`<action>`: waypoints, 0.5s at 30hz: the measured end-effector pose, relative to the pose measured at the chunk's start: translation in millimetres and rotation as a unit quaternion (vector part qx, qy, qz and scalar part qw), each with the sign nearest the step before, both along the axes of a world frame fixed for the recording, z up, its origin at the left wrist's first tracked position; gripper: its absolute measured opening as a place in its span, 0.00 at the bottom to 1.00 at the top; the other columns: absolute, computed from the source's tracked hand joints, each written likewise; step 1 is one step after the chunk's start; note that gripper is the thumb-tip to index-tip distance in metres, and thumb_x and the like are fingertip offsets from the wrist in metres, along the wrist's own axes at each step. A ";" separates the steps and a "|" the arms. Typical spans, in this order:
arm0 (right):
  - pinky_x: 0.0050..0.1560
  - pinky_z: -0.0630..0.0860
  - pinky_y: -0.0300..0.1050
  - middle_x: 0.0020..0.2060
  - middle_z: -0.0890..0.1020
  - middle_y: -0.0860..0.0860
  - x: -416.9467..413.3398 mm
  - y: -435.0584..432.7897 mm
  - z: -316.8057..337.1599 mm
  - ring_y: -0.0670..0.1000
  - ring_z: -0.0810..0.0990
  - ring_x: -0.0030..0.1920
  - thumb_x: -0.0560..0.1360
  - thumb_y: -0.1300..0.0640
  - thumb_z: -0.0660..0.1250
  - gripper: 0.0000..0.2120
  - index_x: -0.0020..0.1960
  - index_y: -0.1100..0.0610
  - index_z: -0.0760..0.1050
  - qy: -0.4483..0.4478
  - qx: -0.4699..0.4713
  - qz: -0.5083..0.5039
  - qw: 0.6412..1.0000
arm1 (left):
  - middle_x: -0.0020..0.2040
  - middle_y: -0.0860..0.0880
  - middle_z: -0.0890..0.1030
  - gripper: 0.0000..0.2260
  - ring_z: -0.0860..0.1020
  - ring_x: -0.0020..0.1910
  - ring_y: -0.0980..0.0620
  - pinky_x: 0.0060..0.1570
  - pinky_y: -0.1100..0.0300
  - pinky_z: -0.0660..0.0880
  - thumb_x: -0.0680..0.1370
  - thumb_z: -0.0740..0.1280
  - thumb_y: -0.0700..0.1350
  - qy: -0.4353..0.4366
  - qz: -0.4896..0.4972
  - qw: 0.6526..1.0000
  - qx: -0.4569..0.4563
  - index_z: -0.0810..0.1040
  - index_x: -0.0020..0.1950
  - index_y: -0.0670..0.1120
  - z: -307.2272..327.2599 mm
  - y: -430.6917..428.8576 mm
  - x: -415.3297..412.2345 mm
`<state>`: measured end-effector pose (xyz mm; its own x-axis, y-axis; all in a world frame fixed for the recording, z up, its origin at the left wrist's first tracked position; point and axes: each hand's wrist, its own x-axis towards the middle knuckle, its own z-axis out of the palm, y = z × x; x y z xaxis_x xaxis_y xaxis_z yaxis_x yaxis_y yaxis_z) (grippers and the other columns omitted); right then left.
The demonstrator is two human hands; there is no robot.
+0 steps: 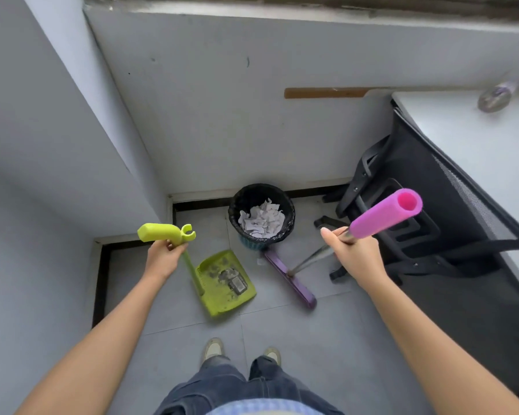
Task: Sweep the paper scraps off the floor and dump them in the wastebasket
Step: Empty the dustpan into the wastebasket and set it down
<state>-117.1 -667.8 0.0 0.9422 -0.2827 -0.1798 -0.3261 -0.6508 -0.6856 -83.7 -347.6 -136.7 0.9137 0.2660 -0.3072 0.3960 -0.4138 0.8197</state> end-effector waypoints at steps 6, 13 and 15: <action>0.50 0.79 0.60 0.34 0.78 0.58 -6.3 -9.0 10.8 0.63 0.81 0.43 0.72 0.58 0.69 0.11 0.38 0.66 0.75 0.008 0.126 -0.036 0.991 | 0.43 0.43 0.77 0.08 0.74 0.46 0.48 0.46 0.61 0.64 0.76 0.67 0.38 0.013 0.004 1.000 0.015 0.78 0.51 0.34 -8.7 3.4 4.8; 0.38 0.81 0.41 0.32 0.78 0.56 -18.1 -39.8 47.5 0.44 0.81 0.31 0.72 0.68 0.66 0.09 0.35 0.60 0.76 -0.036 0.098 -0.014 0.994 | 0.40 0.42 0.76 0.02 0.73 0.43 0.48 0.46 0.58 0.65 0.76 0.68 0.37 -0.001 -0.036 0.999 -0.019 0.76 0.44 0.39 -7.9 20.8 1.5; 0.39 0.81 0.42 0.32 0.78 0.56 -20.3 -44.2 54.6 0.49 0.80 0.34 0.72 0.66 0.67 0.07 0.36 0.59 0.76 -0.053 0.079 -0.019 0.995 | 0.41 0.43 0.76 0.03 0.73 0.44 0.48 0.46 0.58 0.66 0.75 0.68 0.36 -0.019 -0.049 0.998 -0.034 0.75 0.43 0.40 3.8 17.8 5.8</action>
<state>-137.4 -712.0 54.6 0.9475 -0.2940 -0.1258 -0.2691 -0.5206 -0.8103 -77.9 -329.7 -132.8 0.9455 0.1540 -0.2868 0.3249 -0.3926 0.8604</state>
